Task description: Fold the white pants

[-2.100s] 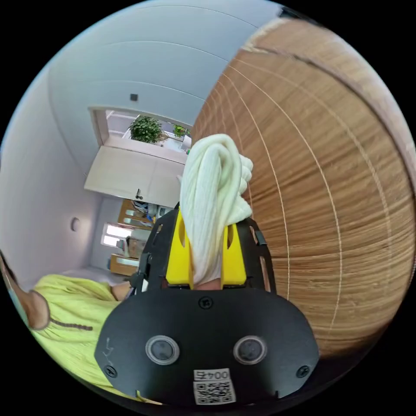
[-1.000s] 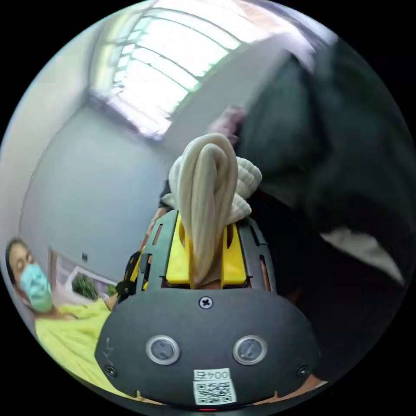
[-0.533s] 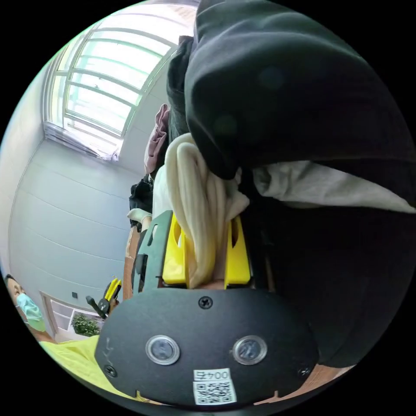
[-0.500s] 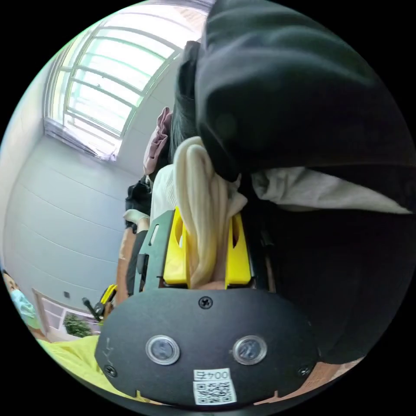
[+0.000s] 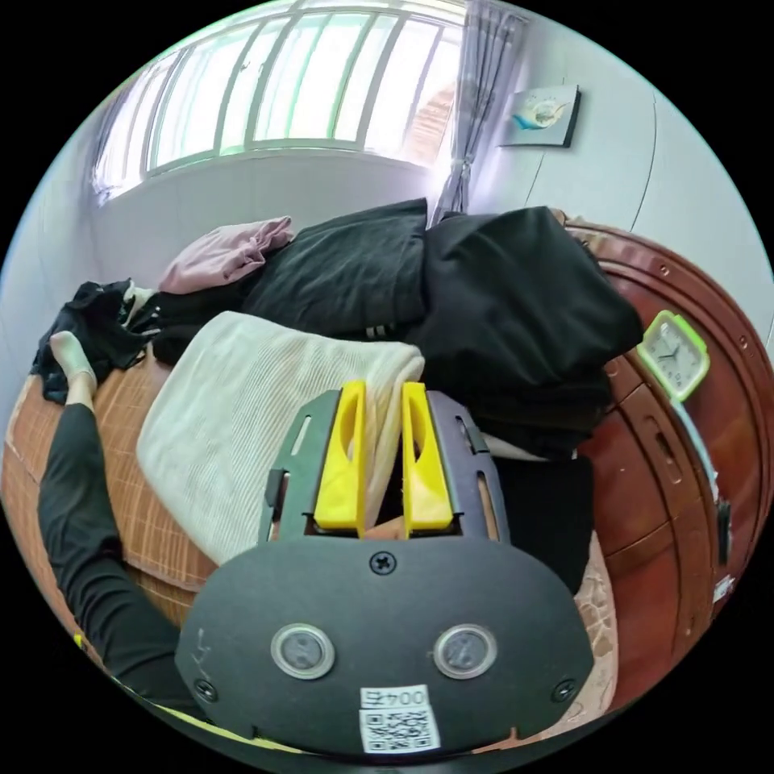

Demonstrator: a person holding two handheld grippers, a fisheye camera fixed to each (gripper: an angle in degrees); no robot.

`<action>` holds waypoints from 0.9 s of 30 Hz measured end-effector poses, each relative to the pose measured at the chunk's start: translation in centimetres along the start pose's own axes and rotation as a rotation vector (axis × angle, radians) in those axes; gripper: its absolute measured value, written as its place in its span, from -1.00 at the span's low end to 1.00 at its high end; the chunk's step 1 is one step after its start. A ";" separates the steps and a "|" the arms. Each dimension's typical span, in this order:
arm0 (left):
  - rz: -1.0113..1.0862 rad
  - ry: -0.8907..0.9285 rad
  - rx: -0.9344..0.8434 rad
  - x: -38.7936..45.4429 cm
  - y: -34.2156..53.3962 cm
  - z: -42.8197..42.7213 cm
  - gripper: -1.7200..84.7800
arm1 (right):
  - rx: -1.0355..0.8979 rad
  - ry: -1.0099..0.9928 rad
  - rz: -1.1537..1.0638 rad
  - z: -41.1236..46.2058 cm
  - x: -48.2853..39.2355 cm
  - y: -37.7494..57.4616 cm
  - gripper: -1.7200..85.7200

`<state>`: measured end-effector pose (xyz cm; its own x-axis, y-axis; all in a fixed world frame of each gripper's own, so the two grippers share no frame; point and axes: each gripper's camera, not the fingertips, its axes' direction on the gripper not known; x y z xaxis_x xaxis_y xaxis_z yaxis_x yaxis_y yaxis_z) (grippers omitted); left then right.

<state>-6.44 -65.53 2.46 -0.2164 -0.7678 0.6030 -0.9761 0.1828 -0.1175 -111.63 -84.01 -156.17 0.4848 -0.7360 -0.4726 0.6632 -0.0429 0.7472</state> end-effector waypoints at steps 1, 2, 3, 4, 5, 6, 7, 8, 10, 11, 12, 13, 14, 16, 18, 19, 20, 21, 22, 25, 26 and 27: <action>0.017 -0.014 -0.001 0.5 -0.9 -0.1 -0.95 | -0.014 0.035 -0.025 -0.2 -0.3 -0.5 -0.80; 0.025 -0.019 -0.004 0.7 -1.3 -0.2 -0.95 | -0.036 0.033 -0.029 -0.4 -0.5 -1.0 -0.81; 0.033 -0.025 -0.007 1.1 -1.9 -0.4 -0.95 | -0.030 0.016 -0.034 -0.7 -0.7 -1.2 -0.82; 0.034 -0.027 -0.007 1.2 -2.2 -0.5 -0.96 | 0.005 -0.027 -0.054 -1.5 -1.3 -1.3 -0.83; 0.030 -0.028 -0.005 1.3 -2.6 -0.8 -0.96 | 0.037 -0.056 -0.081 -2.0 -2.5 -1.3 -0.84; 0.020 -0.024 -0.002 1.4 -3.0 -1.1 -0.96 | 0.044 -0.069 -0.103 -2.1 -3.3 -1.3 -0.85; 0.014 -0.019 0.000 1.4 -3.4 -1.3 -0.96 | 0.023 -0.085 -0.158 -1.3 -5.1 -1.3 -0.86; 0.013 -0.018 0.001 1.4 -3.6 -1.5 -0.96 | -0.057 -0.087 -0.211 0.5 -6.9 -1.3 -0.86; 0.020 -0.015 0.012 1.4 -4.2 -2.2 -0.95 | -0.135 -0.029 -0.297 3.0 -9.4 -0.8 -0.87; 0.022 -0.015 0.016 1.4 -4.2 -2.4 -0.95 | -0.124 0.045 -0.331 3.7 -10.5 -0.5 -0.87; 0.022 -0.013 0.026 1.4 -4.4 -2.7 -0.95 | -0.119 0.073 -0.347 3.9 -10.9 -0.4 -0.87; 0.013 -0.007 0.034 1.3 -4.5 -3.1 -0.95 | -0.117 0.094 -0.362 4.1 -11.4 -0.5 -0.87; 0.006 -0.002 0.036 1.2 -4.6 -3.3 -0.95 | -0.118 0.086 -0.357 4.1 -11.5 -0.6 -0.87; -0.004 0.014 0.030 0.8 -5.1 -3.9 -0.95 | -0.116 0.076 -0.349 4.1 -11.6 -0.7 -0.87; -0.008 0.033 0.020 0.3 -5.8 -4.7 -0.95 | -0.103 0.071 -0.350 4.1 -11.7 -0.6 -0.87; -0.010 0.038 0.022 0.1 -6.0 -5.2 -0.95 | -0.093 0.072 -0.352 4.1 -11.8 -0.4 -0.87; -0.012 0.041 0.025 0.0 -6.0 -5.4 -0.95 | -0.087 0.073 -0.351 4.0 -11.8 -0.3 -0.87; -0.017 0.047 0.033 -0.2 -6.0 -5.8 -0.95 | -0.086 0.072 -0.349 4.0 -11.8 -0.3 -0.87; -0.019 0.050 0.037 -0.3 -6.0 -6.1 -0.95 | -0.084 0.068 -0.336 3.7 -11.6 -0.4 -0.87; -0.023 0.073 0.073 -0.9 -5.8 -7.5 -0.95 | -0.049 0.067 -0.276 2.3 -11.2 -0.9 -0.87; -0.029 0.081 0.075 -1.1 -5.8 -7.7 -0.95 | -0.005 0.073 -0.261 1.3 -11.3 -1.1 -0.87; -0.042 0.097 0.075 -1.5 -6.0 -8.1 -0.95 | 0.016 0.074 -0.262 0.7 -11.5 -1.2 -0.87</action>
<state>-0.11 -60.45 8.64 -0.1755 -0.7105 0.6814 -0.9839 0.1023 -0.1468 -118.40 -76.00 -151.26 0.3390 -0.6471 -0.6829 0.7623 -0.2365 0.6025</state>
